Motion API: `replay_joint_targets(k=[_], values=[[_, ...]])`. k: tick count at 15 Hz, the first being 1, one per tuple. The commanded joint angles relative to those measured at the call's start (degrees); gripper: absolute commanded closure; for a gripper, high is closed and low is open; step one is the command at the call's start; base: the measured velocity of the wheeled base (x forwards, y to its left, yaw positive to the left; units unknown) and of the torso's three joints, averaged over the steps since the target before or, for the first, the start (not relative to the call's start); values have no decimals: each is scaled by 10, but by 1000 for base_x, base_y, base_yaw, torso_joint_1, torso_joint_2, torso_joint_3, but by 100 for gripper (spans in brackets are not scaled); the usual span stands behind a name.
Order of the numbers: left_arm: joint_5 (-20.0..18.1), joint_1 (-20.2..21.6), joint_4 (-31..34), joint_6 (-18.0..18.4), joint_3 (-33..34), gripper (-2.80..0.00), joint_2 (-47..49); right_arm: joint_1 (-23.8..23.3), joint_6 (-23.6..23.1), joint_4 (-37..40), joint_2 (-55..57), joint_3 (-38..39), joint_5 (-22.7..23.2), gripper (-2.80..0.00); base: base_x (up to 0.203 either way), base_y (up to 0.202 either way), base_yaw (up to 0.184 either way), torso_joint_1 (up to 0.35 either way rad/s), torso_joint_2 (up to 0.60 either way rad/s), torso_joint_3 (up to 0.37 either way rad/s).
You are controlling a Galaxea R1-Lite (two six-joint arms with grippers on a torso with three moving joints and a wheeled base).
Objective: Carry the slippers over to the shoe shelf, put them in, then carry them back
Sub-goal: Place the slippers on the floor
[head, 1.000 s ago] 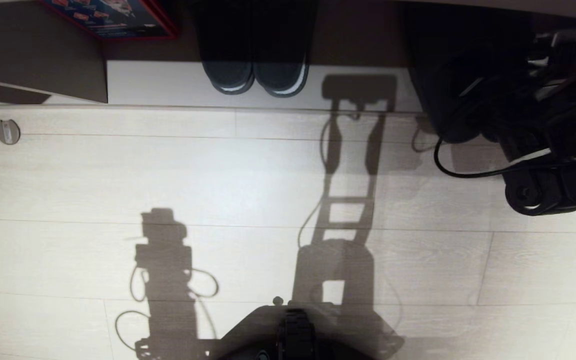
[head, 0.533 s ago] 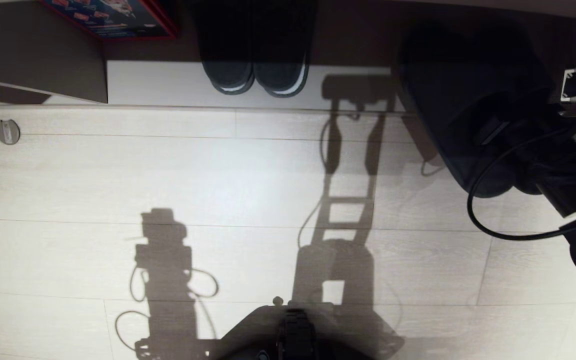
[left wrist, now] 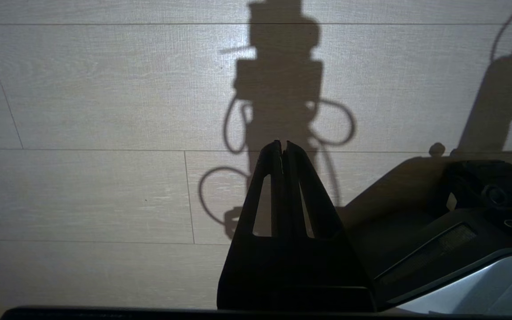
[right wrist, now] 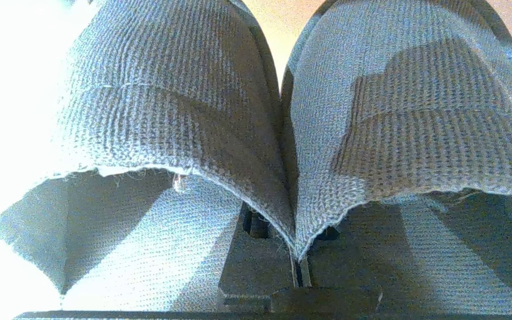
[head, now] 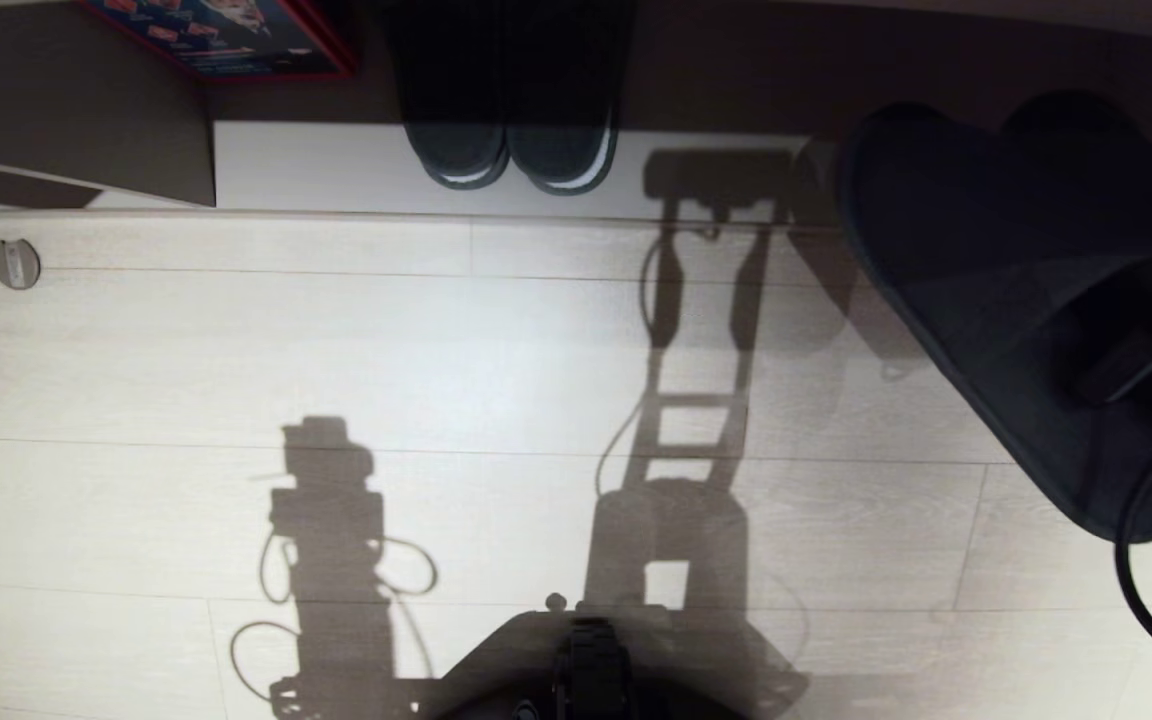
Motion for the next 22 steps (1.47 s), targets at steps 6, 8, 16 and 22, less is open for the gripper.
replay_joint_targets(k=[6,8,16,22], values=[[0,0,0,0,0,0,0,-31,-6,244,-423,113,-4,0,0,0,0,0,0,0],[0,0,0,0,0,0,0,-43,-2,348,-528,148,-4,0,0,0,0,0,0,0],[0,0,0,0,0,0,0,-62,-1,573,-704,254,-12,0,0,0,0,0,0,0],[0,0,0,0,0,0,0,-63,-7,635,-702,267,-80,0,0,0,0,0,0,0]])
